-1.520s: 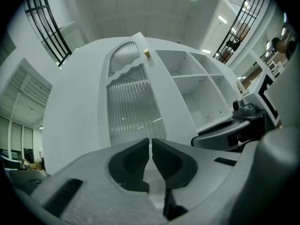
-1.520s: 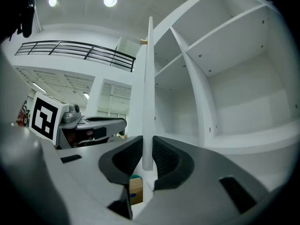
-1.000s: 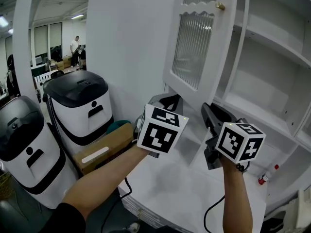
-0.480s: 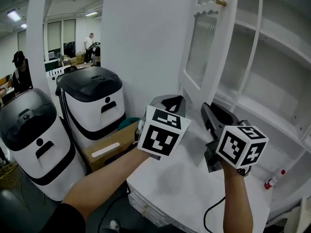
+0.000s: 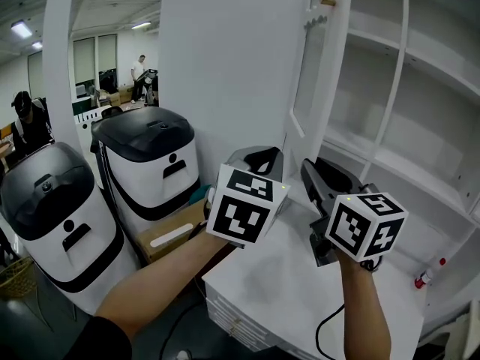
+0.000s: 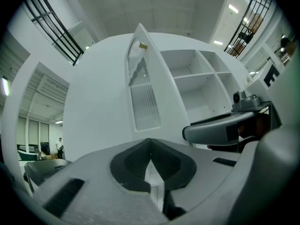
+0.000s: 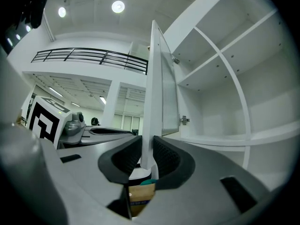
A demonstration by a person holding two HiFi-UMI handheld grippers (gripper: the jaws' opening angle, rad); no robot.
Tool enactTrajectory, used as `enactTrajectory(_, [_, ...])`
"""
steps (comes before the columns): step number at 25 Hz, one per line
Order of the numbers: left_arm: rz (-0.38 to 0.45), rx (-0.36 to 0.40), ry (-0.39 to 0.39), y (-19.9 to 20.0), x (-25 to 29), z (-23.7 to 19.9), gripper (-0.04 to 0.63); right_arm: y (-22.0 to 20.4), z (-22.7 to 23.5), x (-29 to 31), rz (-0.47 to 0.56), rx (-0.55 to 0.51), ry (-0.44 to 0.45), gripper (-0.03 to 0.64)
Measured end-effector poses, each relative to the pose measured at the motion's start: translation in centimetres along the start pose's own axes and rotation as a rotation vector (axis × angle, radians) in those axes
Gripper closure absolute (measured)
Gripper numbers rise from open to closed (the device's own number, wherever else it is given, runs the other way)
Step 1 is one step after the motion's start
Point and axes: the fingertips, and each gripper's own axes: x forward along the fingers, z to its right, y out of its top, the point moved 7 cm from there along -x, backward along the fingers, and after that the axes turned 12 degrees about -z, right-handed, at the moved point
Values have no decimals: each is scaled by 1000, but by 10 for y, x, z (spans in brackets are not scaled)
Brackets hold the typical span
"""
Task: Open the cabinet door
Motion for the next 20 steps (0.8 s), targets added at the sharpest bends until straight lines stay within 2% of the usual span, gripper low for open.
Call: enactTrajectory(20, [3,-28,-7,-23,-18,-43,583,7,-51,38,5,-9,-43,529])
